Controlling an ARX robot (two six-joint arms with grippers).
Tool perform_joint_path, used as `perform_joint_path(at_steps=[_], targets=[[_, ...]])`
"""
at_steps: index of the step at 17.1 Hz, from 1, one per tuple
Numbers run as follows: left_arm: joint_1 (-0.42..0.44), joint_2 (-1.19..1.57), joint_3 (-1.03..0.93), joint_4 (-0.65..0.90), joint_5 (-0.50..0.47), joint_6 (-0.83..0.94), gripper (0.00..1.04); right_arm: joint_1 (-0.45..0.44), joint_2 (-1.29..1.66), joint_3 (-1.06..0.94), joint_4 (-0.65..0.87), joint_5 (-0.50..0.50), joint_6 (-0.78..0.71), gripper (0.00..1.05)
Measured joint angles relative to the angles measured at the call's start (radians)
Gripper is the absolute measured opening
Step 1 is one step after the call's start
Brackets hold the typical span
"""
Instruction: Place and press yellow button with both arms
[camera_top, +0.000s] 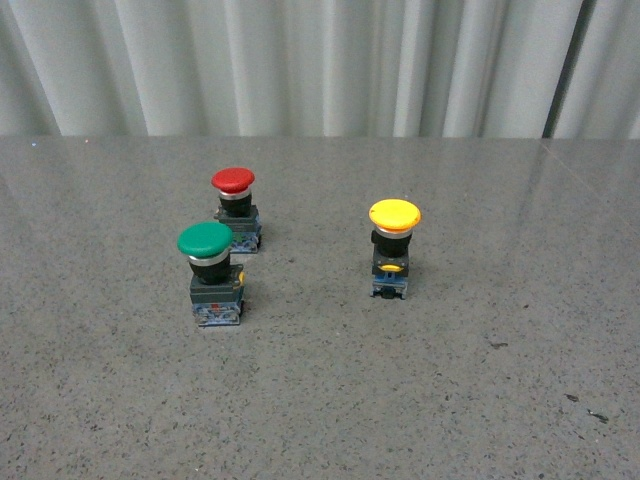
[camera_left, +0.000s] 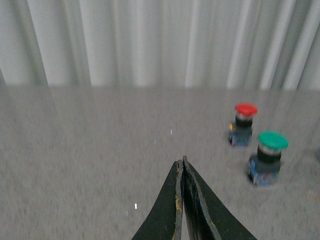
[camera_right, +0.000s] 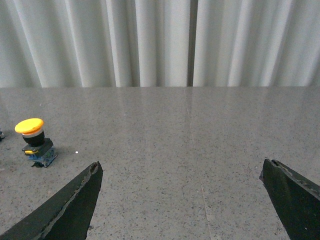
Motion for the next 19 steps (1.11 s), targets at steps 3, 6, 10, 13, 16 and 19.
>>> perform_joint_path(at_steps=[3, 6, 10, 13, 16, 19], targets=[[0.0, -0.005, 0.0, 0.002, -0.002, 0.0, 0.02, 0.0, 0.0, 0.0, 0.001, 0.0, 0.0, 0.98], [0.0, -0.005, 0.0, 0.006, 0.0, 0.0, 0.02, 0.0, 0.0, 0.0, 0.001, -0.001, 0.0, 0.98], [0.0, -0.005, 0.0, 0.008, 0.0, 0.0, 0.22, 0.0, 0.0, 0.0, 0.001, 0.0, 0.0, 0.98], [0.0, -0.005, 0.0, 0.008, 0.0, 0.0, 0.49, 0.0, 0.0, 0.0, 0.001, 0.0, 0.0, 0.98], [0.0, -0.005, 0.0, 0.007, 0.0, 0.0, 0.76, -0.039, 0.082, 0.006, 0.122, -0.166, 0.066, 0.98], [0.0, -0.005, 0.0, 0.008, -0.001, 0.0, 0.99, 0.176, 0.554, 0.176, 0.492, -0.214, 0.2, 0.98]])
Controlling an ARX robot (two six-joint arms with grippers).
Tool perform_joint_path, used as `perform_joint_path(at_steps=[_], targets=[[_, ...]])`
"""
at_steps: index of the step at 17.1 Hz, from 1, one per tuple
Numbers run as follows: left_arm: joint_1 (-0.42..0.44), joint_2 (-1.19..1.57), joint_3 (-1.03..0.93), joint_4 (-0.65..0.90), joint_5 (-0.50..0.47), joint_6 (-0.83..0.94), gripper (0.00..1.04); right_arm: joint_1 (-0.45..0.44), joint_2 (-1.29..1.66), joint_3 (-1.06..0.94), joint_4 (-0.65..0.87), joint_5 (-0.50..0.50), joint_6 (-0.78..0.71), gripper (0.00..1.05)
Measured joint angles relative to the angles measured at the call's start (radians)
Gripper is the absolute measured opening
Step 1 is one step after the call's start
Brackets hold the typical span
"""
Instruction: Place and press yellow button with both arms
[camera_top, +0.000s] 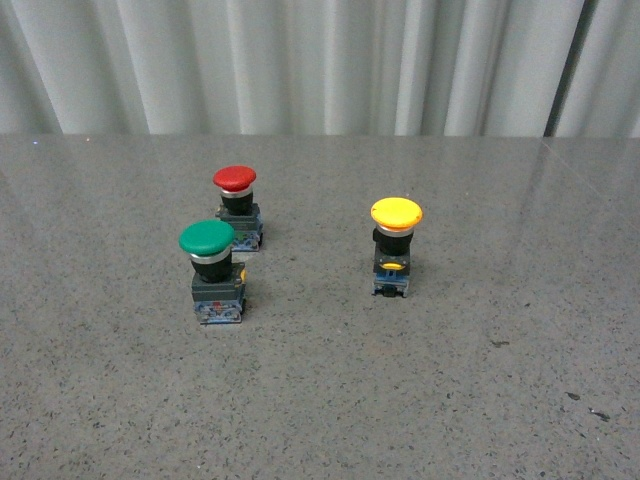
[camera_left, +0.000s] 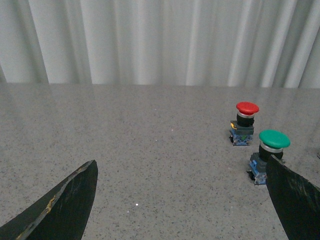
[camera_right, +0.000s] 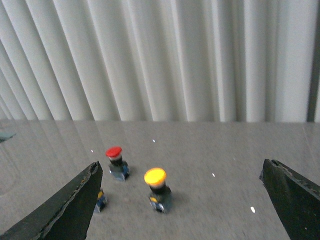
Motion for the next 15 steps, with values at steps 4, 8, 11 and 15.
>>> perform_joint_path(at_steps=[4, 8, 11, 15], targets=[[0.0, 0.0, 0.0, 0.0, 0.001, 0.0, 0.98, 0.278, 0.645, 0.33, 0.195, 0.166, -0.037, 0.98], [0.0, 0.0, 0.0, 0.0, 0.001, 0.0, 0.98, 0.383, 0.943, 0.518, 0.156, 0.226, -0.081, 0.98], [0.0, 0.0, 0.0, 0.0, 0.001, 0.0, 0.98, 0.42, 1.114, 0.615, 0.103, 0.285, -0.107, 0.79], [0.0, 0.0, 0.0, 0.0, 0.001, 0.0, 0.98, 0.394, 1.162, 0.667, 0.059, 0.323, -0.114, 0.27]])
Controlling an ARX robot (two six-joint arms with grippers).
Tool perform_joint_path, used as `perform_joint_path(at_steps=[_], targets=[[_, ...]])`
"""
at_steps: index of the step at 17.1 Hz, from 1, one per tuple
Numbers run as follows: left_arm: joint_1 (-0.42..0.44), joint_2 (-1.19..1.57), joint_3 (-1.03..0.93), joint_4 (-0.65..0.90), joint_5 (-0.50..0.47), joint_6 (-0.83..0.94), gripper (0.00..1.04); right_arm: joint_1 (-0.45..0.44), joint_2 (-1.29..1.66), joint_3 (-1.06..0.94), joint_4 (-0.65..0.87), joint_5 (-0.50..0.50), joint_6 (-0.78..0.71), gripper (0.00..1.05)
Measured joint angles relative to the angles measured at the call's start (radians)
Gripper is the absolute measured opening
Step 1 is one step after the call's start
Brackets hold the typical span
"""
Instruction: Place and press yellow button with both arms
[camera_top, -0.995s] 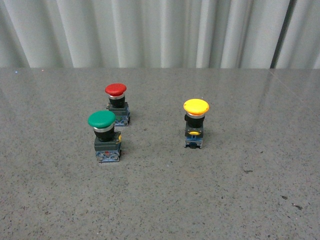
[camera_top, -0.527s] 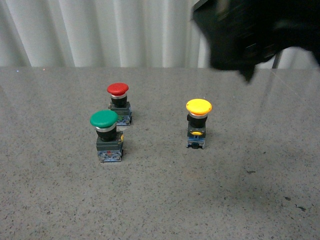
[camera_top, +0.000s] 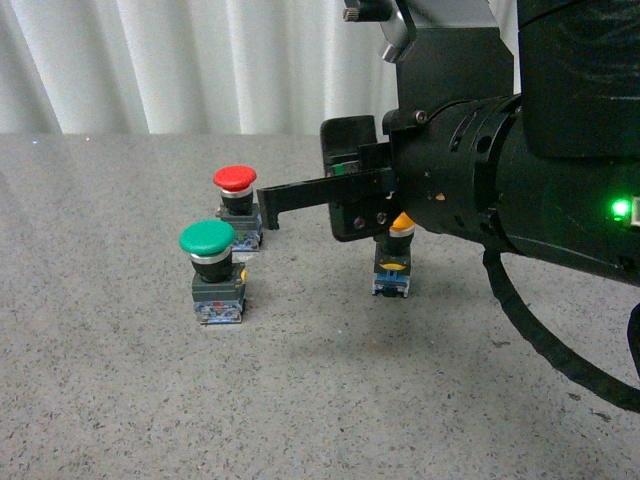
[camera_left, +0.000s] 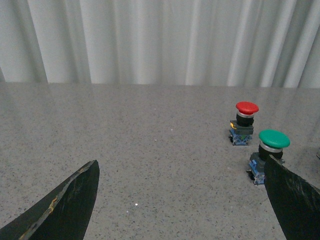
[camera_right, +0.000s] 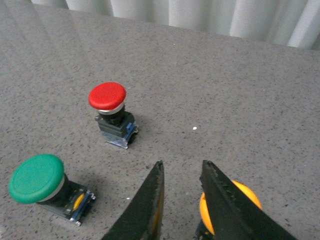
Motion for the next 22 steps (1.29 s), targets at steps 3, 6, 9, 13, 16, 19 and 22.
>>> perform_joint_path(at_steps=[3, 6, 9, 13, 16, 19, 22], targets=[[0.0, 0.0, 0.0, 0.0, 0.0, 0.0, 0.98, -0.039, 0.006, 0.016, -0.034, 0.037, 0.007, 0.02], [0.0, 0.0, 0.0, 0.0, 0.0, 0.0, 0.98, -0.059, 0.012, 0.017, -0.054, 0.043, 0.016, 0.02], [0.0, 0.0, 0.0, 0.0, 0.0, 0.0, 0.98, -0.059, 0.013, 0.012, -0.052, 0.043, 0.016, 0.02], [0.0, 0.0, 0.0, 0.0, 0.0, 0.0, 0.98, -0.047, 0.047, -0.001, -0.063, 0.053, 0.003, 0.02], [0.0, 0.0, 0.0, 0.0, 0.0, 0.0, 0.98, -0.043, 0.065, 0.008, -0.075, 0.064, -0.02, 0.02], [0.0, 0.0, 0.0, 0.0, 0.0, 0.0, 0.98, -0.034, 0.07, 0.013, -0.091, 0.082, -0.04, 0.02], [0.0, 0.0, 0.0, 0.0, 0.0, 0.0, 0.98, -0.033, 0.035, -0.012, -0.032, 0.04, -0.006, 0.02]])
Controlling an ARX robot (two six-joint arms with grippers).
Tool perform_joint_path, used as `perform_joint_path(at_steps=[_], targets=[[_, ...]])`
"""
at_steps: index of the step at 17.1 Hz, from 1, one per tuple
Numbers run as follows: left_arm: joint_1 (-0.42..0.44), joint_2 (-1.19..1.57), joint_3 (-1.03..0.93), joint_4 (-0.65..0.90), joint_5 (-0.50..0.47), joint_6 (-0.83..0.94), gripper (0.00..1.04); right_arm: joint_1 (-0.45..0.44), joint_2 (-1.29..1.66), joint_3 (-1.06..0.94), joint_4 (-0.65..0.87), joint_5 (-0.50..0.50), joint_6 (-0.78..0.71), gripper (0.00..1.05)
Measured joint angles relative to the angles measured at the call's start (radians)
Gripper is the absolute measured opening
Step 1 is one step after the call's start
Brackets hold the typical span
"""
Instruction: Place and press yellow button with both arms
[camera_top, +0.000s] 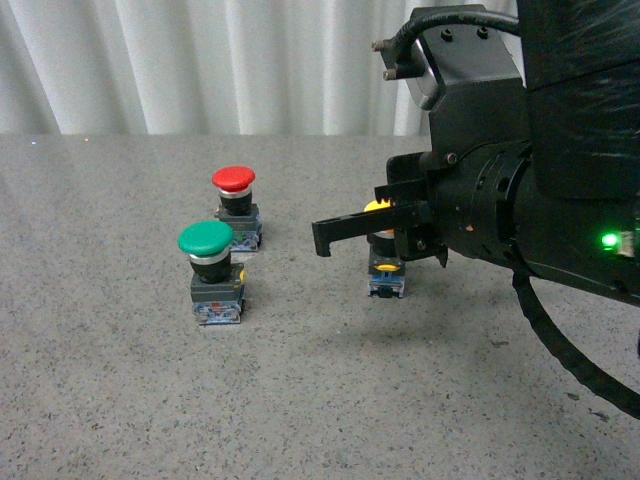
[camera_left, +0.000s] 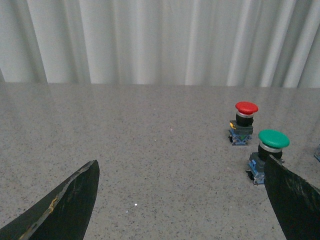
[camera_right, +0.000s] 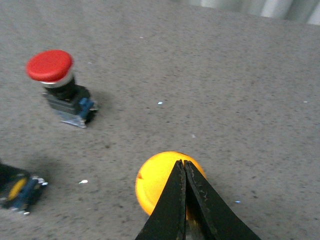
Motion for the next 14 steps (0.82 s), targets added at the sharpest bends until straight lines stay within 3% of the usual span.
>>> perform_joint_path(at_steps=[4, 8, 10, 11, 12, 14], targets=[[0.0, 0.0, 0.0, 0.0, 0.0, 0.0, 0.98, -0.002, -0.312, -0.095, 0.257, -0.117, 0.252, 0.02], [0.0, 0.0, 0.0, 0.0, 0.0, 0.0, 0.98, -0.066, -0.519, -0.288, 0.159, -0.159, 0.322, 0.02], [0.0, 0.0, 0.0, 0.0, 0.0, 0.0, 0.98, -0.068, -0.627, -0.334, 0.086, -0.018, 0.257, 0.02], [0.0, 0.0, 0.0, 0.0, 0.0, 0.0, 0.98, -0.102, -0.746, -0.404, 0.039, 0.114, 0.154, 0.02], [0.0, 0.0, 0.0, 0.0, -0.001, 0.0, 0.98, -0.204, -0.897, -0.509, -0.028, 0.153, 0.05, 0.02], [0.0, 0.0, 0.0, 0.0, 0.0, 0.0, 0.98, -0.383, -1.146, -0.662, -0.188, 0.013, -0.031, 0.02]])
